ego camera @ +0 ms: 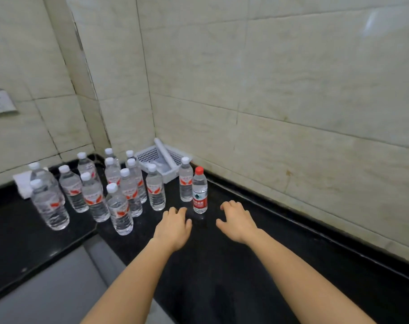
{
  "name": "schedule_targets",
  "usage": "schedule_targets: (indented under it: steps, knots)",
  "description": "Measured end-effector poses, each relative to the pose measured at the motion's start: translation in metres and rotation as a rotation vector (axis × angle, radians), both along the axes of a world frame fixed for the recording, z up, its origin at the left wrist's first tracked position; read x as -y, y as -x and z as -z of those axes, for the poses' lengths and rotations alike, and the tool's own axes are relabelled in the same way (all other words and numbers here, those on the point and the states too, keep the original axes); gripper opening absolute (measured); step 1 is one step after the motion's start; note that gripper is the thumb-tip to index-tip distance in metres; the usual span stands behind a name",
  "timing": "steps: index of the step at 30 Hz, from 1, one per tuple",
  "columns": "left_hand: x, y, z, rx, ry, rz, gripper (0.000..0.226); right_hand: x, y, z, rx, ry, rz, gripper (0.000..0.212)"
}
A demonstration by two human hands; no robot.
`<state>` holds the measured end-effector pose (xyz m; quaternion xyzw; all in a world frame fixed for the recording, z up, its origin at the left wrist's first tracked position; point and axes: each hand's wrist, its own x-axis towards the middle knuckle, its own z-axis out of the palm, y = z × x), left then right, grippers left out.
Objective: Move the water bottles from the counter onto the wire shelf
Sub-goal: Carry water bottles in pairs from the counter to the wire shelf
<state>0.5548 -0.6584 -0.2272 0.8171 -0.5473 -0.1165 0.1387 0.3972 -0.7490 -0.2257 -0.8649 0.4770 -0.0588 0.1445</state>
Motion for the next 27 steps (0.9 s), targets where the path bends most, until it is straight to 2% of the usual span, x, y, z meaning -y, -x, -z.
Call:
schedule_targets:
  steps: [10,17,22,27]
  knots:
    - [0.105,-0.107,0.019,-0.037,0.036,0.083,0.047,0.099,-0.106,0.018,-0.028,-0.014,0.094,0.047]
    - [0.192,-0.163,0.036,-0.117,0.166,0.183,0.053,0.147,-0.157,0.027,0.013,0.0,0.262,0.067]
    - [0.251,-0.183,0.036,-0.084,0.146,0.271,0.063,0.17,-0.178,0.032,0.011,0.046,0.3,0.055]
    - [0.284,-0.191,0.031,-0.059,0.135,0.363,0.044,0.172,-0.186,0.03,-0.001,0.093,0.331,0.046]
